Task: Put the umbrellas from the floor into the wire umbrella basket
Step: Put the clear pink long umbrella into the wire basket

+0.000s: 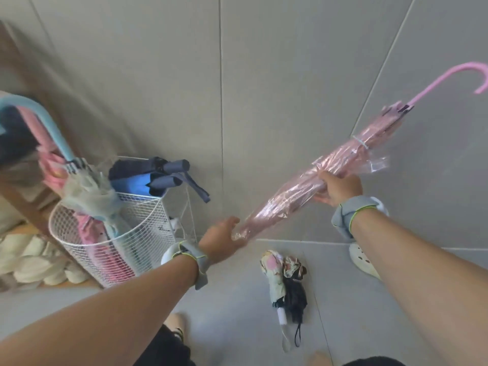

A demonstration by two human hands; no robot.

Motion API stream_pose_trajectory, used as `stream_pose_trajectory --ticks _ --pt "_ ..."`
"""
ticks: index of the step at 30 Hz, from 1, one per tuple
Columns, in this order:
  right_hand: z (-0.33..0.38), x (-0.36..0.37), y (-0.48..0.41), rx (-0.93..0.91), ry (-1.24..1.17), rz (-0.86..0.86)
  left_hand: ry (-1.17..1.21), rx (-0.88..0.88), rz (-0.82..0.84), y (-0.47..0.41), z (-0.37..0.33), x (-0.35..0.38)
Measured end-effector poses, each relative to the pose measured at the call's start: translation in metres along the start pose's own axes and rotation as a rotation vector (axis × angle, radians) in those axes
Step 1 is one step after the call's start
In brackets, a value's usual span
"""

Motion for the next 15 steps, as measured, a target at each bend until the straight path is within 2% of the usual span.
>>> stream_pose_trajectory --ticks 5,9,12,15 --pt "0.058 0.036 0.059 -0.021 -0.178 0.092 -0.141 0.016 -0.393 0.049 -0.005 -0.081" --pt "0.094 0.062 0.097 -0.045 -0.248 0.14 -0.198 0.039 -0.614 0.078 0.004 -0.136" --pt "0.12 0.089 0.127 -0.101 -0.301 0.175 -0.225 0.037 -0.694 0.089 0.017 -0.175" --pt "0.139 0.123 0.15 -0.166 -0.306 0.253 -0.165 -0.063 -0.641 0.087 0.037 -0.203"
Point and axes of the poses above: each hand's wrist, its own y-axis away from the middle knuckle, its own x-axis out of the palm, z = x × y, the point moved 6 cm from there along -y, towards the middle knuckle, and after that the axes turned 4 degrees about x, right-handed, at the moved point
